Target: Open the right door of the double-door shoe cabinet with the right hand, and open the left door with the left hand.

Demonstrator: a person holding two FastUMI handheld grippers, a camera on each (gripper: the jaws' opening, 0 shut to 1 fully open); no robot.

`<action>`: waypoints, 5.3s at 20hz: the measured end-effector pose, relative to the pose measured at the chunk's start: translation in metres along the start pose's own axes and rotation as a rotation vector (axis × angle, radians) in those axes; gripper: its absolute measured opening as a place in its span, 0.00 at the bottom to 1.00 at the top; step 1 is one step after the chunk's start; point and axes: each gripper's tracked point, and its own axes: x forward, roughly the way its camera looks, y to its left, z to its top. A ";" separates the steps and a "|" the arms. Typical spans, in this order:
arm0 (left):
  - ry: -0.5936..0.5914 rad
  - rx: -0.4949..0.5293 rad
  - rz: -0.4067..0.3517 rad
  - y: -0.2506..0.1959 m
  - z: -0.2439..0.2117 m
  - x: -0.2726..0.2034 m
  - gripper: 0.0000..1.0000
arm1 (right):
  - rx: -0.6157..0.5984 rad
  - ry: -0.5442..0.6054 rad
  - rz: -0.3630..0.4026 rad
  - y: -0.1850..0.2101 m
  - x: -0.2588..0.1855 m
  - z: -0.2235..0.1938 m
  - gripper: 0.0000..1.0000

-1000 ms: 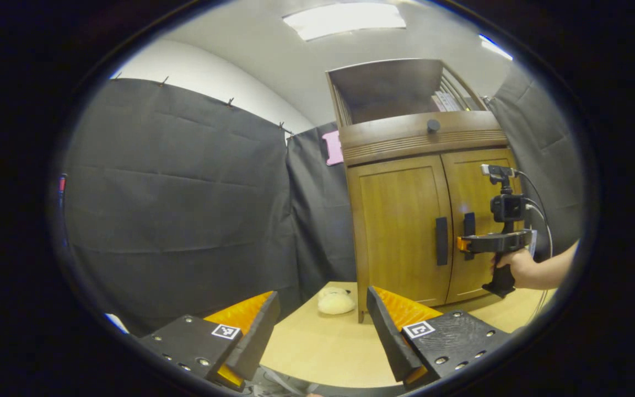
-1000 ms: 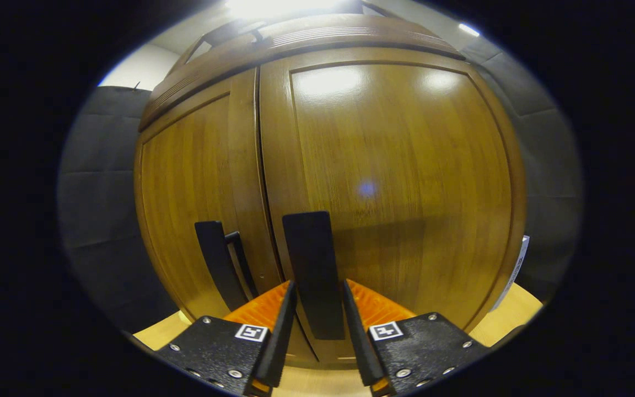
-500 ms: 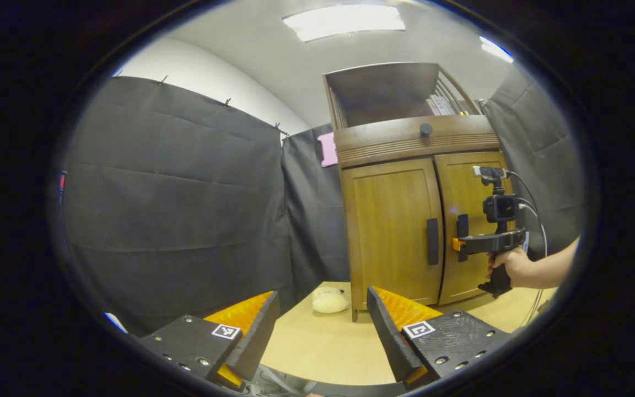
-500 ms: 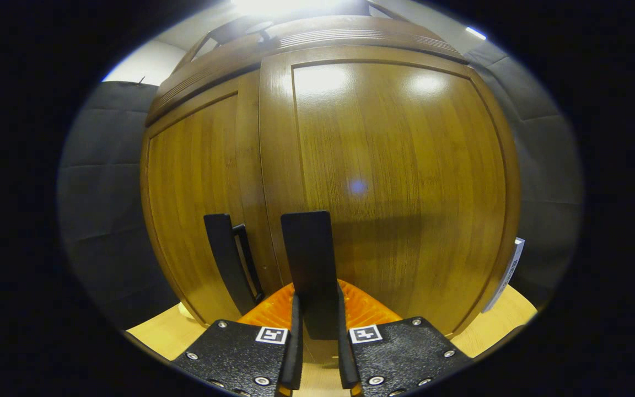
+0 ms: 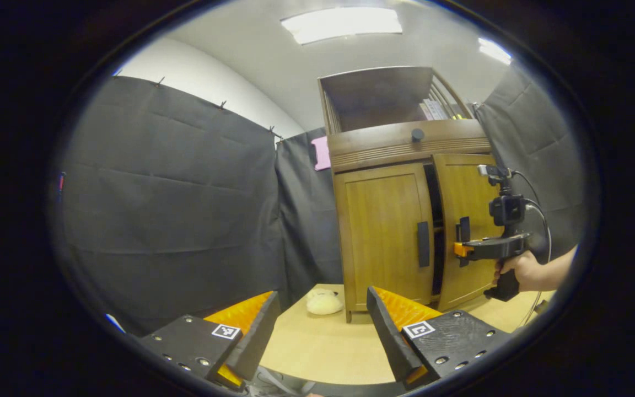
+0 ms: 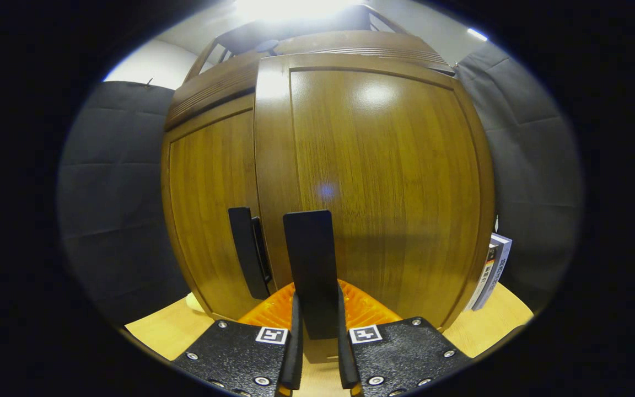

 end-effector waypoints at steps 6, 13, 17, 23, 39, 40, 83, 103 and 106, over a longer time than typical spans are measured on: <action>-0.011 -0.002 -0.053 -0.004 0.003 0.003 0.96 | -0.002 0.001 0.014 -0.006 -0.027 0.003 0.25; -0.038 0.005 -0.111 -0.010 0.004 0.007 0.96 | 0.005 0.003 0.013 -0.016 -0.054 0.005 0.25; -0.053 0.011 -0.140 -0.013 0.006 0.009 0.96 | 0.017 0.004 -0.008 -0.026 -0.071 0.005 0.25; -0.047 -0.004 -0.176 -0.017 0.006 0.011 0.96 | 0.024 0.012 -0.041 -0.043 -0.098 0.003 0.26; -0.069 -0.010 -0.313 -0.033 0.011 0.020 0.96 | 0.034 -0.014 -0.135 -0.113 -0.159 0.000 0.24; -0.070 -0.008 -0.319 -0.036 0.013 0.025 0.96 | 0.026 -0.017 -0.149 -0.119 -0.161 0.000 0.24; -0.044 -0.109 -0.419 -0.155 0.035 0.250 0.96 | -0.083 -0.170 -0.350 -0.160 -0.273 0.036 0.94; 0.135 -0.078 -0.422 -0.202 -0.042 0.344 0.36 | -0.075 -0.099 -0.287 -0.144 -0.260 0.008 0.94; 0.135 -0.089 -0.400 -0.195 -0.041 0.338 0.17 | -0.069 -0.102 -0.281 -0.143 -0.261 0.007 0.94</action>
